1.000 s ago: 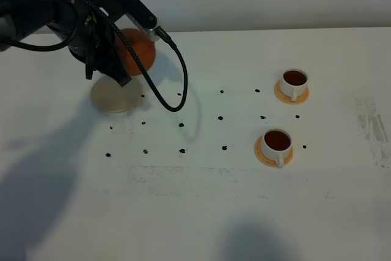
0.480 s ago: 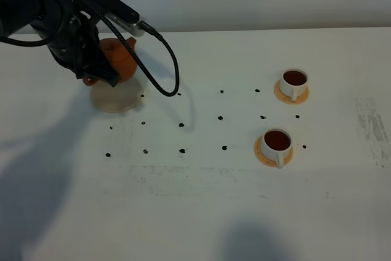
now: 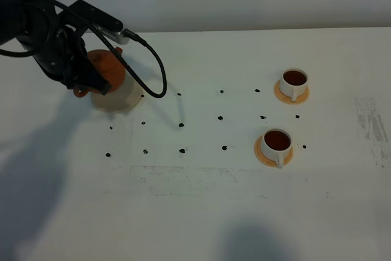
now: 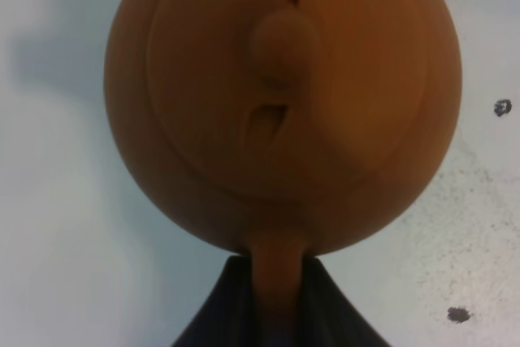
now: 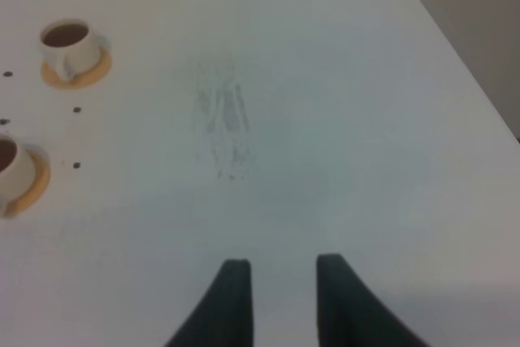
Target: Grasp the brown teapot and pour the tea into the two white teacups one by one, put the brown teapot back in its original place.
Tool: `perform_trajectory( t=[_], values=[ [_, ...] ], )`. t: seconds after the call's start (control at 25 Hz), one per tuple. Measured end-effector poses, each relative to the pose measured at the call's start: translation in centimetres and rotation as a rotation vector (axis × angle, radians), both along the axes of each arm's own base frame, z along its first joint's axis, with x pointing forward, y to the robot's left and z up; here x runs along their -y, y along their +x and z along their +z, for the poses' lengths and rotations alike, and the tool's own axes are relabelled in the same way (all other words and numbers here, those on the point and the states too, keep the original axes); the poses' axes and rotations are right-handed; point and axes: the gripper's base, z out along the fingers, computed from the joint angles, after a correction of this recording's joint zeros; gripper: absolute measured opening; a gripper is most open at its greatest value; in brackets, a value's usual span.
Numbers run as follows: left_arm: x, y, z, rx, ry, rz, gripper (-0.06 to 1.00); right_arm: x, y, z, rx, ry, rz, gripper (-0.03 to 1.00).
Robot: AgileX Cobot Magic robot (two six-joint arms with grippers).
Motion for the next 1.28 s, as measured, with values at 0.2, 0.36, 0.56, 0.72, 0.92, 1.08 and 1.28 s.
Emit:
perform_trajectory(
  t=[0.2, 0.36, 0.56, 0.72, 0.92, 1.08, 1.28],
  values=[
    [-0.3, 0.0, -0.9, 0.027, -0.032, 0.043, 0.09, 0.0, 0.0, 0.0, 0.000, 0.000, 0.000, 0.22],
    [-0.6, 0.4, -1.4, 0.042, -0.049, 0.069, 0.09, 0.0, 0.0, 0.0, 0.000, 0.000, 0.000, 0.22],
    [-0.4, 0.8, -3.3, 0.000, -0.068, 0.090, 0.09, 0.0, 0.0, 0.0, 0.000, 0.000, 0.000, 0.22],
    [-0.3, 1.1, -4.4, -0.008, -0.080, 0.098, 0.09, 0.0, 0.0, 0.0, 0.000, 0.000, 0.000, 0.22],
    [-0.4, 1.2, -5.1, -0.019, -0.078, 0.102, 0.09, 0.0, 0.0, 0.0, 0.000, 0.000, 0.000, 0.22],
    [-0.6, 1.5, -5.6, -0.012, -0.081, 0.108, 0.09, 0.0, 0.0, 0.0, 0.000, 0.000, 0.000, 0.22],
    [-0.9, 1.7, -5.6, 0.004, -0.088, 0.115, 0.09, 0.0, 0.0, 0.0, 0.000, 0.000, 0.000, 0.22]
  ],
)
